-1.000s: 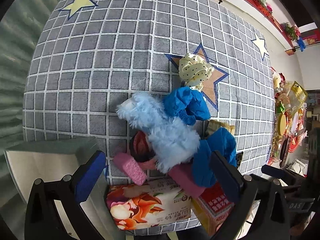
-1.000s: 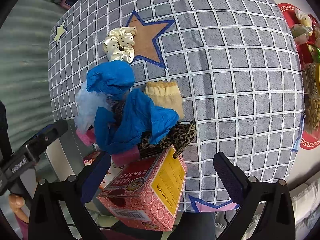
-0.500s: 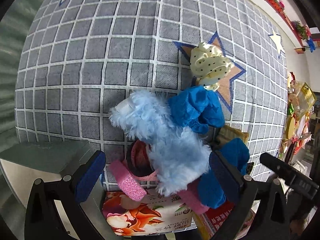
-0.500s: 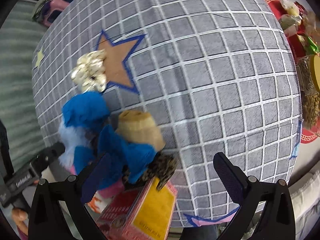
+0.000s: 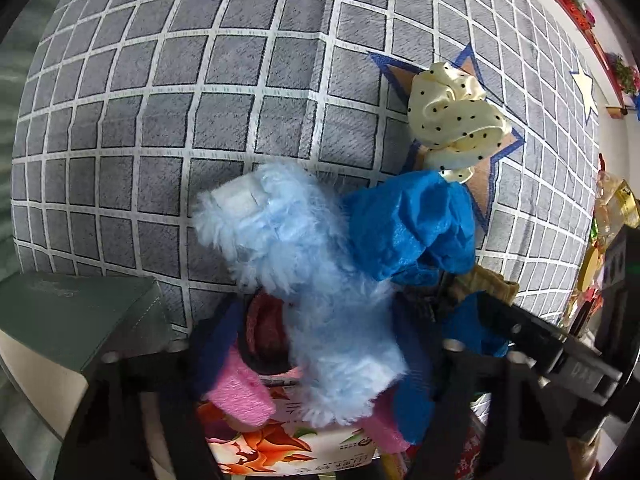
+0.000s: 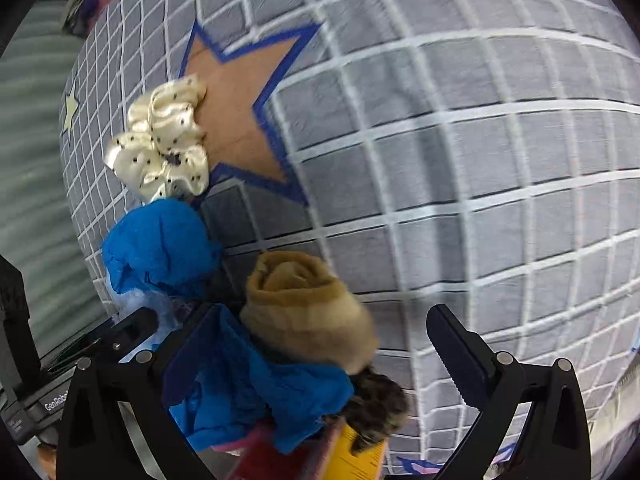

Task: Organize soft objects
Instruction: 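Grasp the light-blue fluffy plush with the left tool while the right tool grasps the tan sock, then carry the plush and tan sock over the white box with both tools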

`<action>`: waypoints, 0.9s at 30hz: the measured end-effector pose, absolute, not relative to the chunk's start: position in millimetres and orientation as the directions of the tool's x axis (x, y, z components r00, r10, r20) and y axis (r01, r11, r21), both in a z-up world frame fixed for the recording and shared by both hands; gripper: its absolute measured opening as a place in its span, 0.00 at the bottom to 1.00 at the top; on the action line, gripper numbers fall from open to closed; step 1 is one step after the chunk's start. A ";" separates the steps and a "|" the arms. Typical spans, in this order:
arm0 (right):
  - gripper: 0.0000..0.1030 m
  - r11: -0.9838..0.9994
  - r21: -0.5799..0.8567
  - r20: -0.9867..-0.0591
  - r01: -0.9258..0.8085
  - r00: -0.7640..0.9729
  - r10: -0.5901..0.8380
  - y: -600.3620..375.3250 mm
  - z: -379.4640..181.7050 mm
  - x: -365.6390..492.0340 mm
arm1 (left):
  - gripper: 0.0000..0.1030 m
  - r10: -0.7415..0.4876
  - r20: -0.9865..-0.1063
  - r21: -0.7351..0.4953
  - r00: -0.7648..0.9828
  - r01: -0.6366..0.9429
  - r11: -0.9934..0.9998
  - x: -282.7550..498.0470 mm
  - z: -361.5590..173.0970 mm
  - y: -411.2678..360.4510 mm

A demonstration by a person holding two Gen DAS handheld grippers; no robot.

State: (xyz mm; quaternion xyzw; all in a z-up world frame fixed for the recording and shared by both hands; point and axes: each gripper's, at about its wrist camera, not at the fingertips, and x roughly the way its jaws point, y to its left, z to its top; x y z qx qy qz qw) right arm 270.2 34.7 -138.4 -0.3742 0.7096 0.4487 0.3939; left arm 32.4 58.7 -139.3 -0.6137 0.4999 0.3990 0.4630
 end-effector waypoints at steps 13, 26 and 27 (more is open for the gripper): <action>0.39 0.401 0.445 -0.869 -0.801 -0.495 -0.024 17.5 -123.0 295.6 | 0.28 -0.039 -0.976 -0.214 0.214 -0.977 0.002 31.1 -103.1 54.4; 0.41 0.466 0.455 -0.871 -0.759 -0.489 0.054 3.7 -96.0 381.4 | 0.28 0.069 -0.920 -0.379 0.385 -0.922 0.082 62.7 -54.3 34.2; 0.42 0.476 0.455 -0.866 -0.753 -0.498 0.042 8.0 -102.3 374.0 | 0.28 0.072 -0.921 -0.377 0.383 -0.922 0.088 62.2 -52.4 30.9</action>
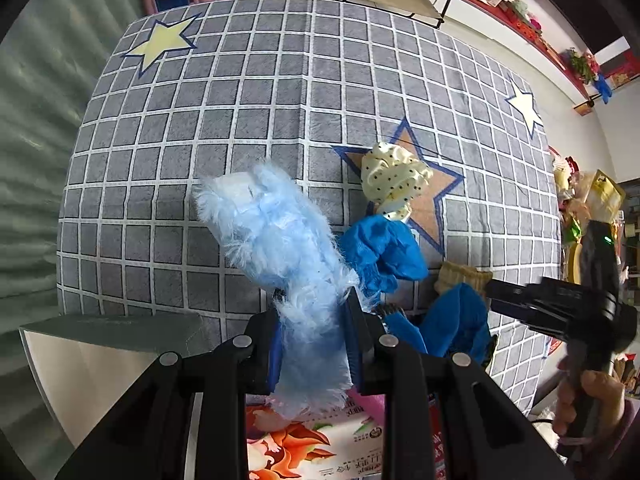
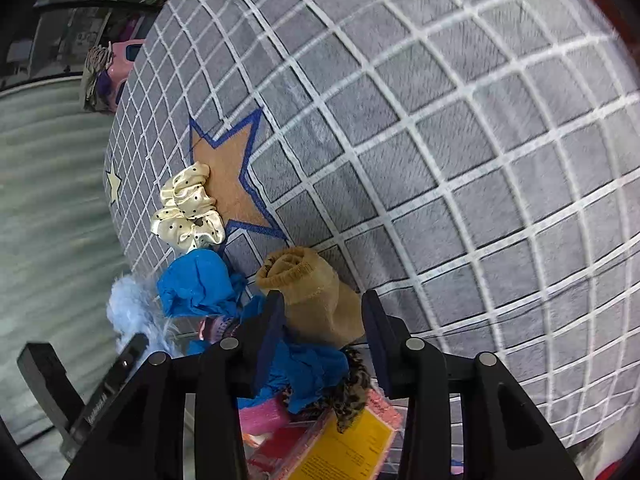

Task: Organize soft objects
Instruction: 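Carry the plush and tan sock over the white box with both tools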

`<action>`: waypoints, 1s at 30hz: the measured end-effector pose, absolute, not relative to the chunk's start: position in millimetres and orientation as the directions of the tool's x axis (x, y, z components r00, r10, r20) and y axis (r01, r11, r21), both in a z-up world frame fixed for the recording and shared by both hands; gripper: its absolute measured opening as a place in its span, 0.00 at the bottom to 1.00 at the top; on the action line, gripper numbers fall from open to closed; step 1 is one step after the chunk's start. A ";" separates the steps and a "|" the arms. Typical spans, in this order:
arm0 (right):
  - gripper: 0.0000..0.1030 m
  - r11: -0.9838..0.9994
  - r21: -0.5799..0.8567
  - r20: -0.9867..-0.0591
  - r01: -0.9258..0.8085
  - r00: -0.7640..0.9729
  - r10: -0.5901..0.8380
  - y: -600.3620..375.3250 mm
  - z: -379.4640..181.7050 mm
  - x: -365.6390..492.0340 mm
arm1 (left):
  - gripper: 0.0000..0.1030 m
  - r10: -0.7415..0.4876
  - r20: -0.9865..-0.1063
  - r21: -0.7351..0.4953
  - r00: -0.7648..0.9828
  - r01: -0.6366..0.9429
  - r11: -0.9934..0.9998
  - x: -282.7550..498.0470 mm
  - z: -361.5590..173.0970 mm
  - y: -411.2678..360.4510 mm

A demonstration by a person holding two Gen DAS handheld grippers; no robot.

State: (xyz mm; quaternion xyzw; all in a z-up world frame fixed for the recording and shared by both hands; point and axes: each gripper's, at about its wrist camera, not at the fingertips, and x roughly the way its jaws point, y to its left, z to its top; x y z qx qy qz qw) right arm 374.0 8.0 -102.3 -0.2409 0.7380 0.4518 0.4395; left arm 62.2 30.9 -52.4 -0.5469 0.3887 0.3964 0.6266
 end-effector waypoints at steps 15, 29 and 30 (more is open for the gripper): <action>0.16 0.217 0.311 -0.944 -0.925 -0.327 -0.041 21.6 -102.1 298.2 | 0.28 0.154 -0.965 -0.193 0.212 -0.972 0.132 56.4 -28.3 7.5; 0.16 0.247 0.333 -0.943 -0.910 -0.324 0.079 -11.5 -31.4 363.3 | 0.28 0.199 -0.963 -0.134 0.181 -0.964 0.228 75.8 9.7 -37.4; 0.16 0.242 0.330 -0.944 -0.912 -0.320 0.082 -15.7 -29.3 364.5 | 0.28 0.198 -0.964 -0.130 0.177 -0.964 0.230 76.6 11.1 -42.9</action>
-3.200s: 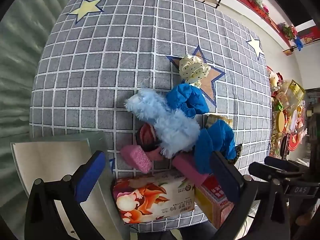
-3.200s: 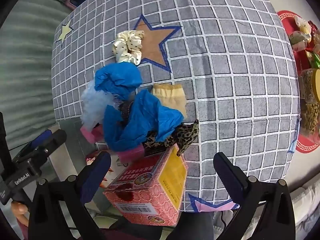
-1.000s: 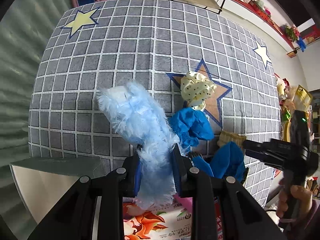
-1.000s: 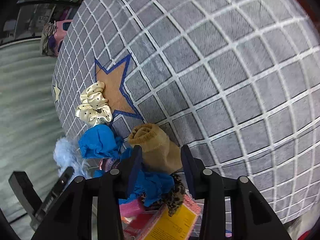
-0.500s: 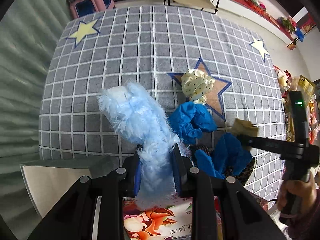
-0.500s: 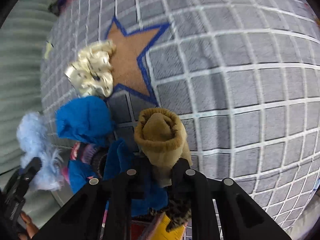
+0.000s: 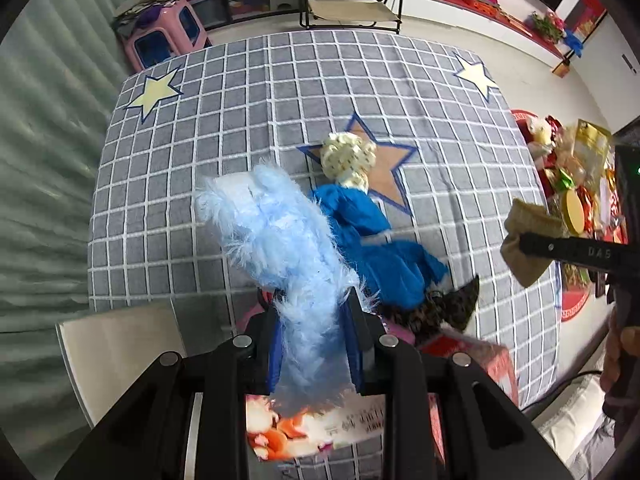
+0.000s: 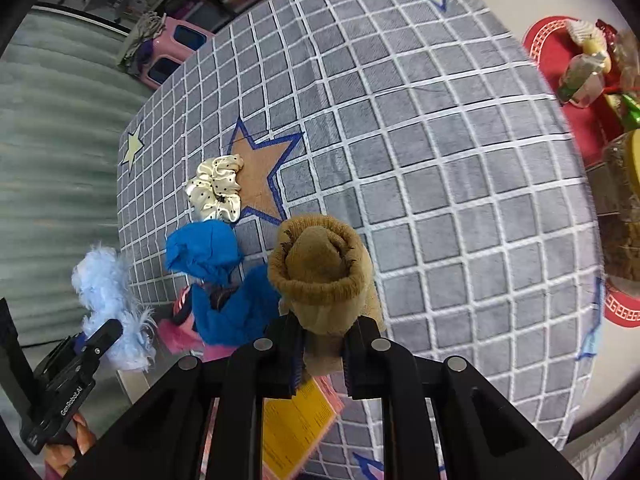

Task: Organize soft objects
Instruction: 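Carry the plush and tan sock over the white box with both tools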

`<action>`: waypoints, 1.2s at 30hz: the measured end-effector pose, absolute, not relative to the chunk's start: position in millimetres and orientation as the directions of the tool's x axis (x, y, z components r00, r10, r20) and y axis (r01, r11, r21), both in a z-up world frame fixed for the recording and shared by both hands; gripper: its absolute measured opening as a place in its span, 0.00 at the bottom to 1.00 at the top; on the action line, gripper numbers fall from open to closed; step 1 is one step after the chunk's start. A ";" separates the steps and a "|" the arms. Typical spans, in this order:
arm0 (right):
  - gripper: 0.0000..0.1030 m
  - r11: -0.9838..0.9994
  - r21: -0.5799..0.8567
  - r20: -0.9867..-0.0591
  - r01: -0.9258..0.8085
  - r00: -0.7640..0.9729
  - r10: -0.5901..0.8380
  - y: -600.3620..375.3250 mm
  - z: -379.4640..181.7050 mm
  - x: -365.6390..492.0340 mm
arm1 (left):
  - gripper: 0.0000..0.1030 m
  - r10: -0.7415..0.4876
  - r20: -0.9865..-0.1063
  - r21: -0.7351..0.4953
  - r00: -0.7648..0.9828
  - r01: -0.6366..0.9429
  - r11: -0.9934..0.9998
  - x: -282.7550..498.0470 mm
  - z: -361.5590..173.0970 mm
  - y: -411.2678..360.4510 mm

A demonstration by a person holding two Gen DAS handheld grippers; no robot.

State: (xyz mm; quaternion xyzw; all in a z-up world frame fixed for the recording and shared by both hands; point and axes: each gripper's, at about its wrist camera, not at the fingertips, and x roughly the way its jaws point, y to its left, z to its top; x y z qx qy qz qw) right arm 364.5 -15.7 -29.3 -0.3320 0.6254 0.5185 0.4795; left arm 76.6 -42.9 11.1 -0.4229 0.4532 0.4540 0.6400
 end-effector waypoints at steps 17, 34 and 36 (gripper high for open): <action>0.16 0.049 0.354 -0.935 -0.934 -0.353 0.024 -110.9 -2.4 348.7 | 0.28 0.195 -0.970 -0.129 0.144 -0.988 0.090 85.7 32.8 -152.1; 0.16 -0.139 0.399 -0.917 -0.906 -0.391 -0.082 -184.1 2.0 300.9 | 0.28 0.210 -0.969 -0.128 0.133 -0.991 0.037 48.4 33.5 -208.4; 0.16 -0.139 0.397 -0.918 -0.907 -0.390 -0.075 -188.8 2.3 288.5 | 0.28 0.208 -0.967 -0.137 0.144 -0.989 0.051 32.9 32.9 -206.5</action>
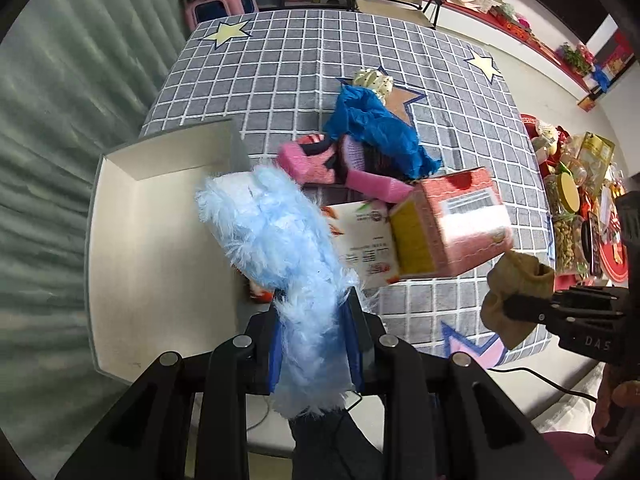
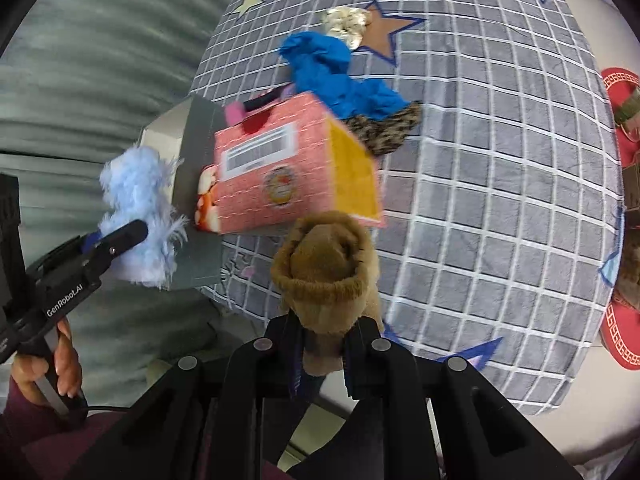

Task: Organize soft objects
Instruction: 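Carry the plush and tan sock over the white box with both tools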

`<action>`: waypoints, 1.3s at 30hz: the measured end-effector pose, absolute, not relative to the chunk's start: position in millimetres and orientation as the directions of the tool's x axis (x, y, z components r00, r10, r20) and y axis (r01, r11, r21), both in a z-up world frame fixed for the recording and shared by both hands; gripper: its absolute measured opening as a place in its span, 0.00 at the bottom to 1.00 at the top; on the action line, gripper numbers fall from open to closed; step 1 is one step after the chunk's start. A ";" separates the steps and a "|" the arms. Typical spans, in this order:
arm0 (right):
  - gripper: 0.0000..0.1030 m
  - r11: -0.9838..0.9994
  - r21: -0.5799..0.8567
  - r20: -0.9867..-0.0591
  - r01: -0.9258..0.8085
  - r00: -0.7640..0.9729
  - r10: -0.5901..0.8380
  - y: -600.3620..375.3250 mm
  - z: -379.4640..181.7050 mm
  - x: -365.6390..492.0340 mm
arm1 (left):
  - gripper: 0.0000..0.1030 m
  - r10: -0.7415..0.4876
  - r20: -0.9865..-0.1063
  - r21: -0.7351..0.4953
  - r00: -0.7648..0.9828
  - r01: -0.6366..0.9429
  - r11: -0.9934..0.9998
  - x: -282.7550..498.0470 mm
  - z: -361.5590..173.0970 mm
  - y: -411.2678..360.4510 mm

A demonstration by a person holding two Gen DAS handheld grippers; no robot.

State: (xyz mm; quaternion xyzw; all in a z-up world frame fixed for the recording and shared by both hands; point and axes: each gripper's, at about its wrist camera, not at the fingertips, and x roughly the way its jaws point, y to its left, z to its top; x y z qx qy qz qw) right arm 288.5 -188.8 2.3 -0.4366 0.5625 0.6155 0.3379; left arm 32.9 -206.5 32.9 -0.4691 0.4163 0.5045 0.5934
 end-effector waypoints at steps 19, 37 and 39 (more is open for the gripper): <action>0.16 -0.234 0.360 -0.931 -0.903 -0.364 -0.027 -182.1 20.1 133.1 | 0.28 0.244 -0.958 -0.134 0.150 -0.988 0.081 -96.5 14.1 -208.3; 0.16 -0.392 0.364 -0.931 -0.845 -0.345 -0.119 -167.9 16.3 17.4 | 0.28 0.243 -0.954 -0.187 0.177 -0.982 -0.018 -150.5 -10.9 -224.0; 0.16 -0.393 0.369 -0.929 -0.842 -0.347 -0.130 -164.7 15.6 8.7 | 0.28 0.243 -0.954 -0.188 0.176 -0.982 -0.028 -154.1 -12.4 -222.1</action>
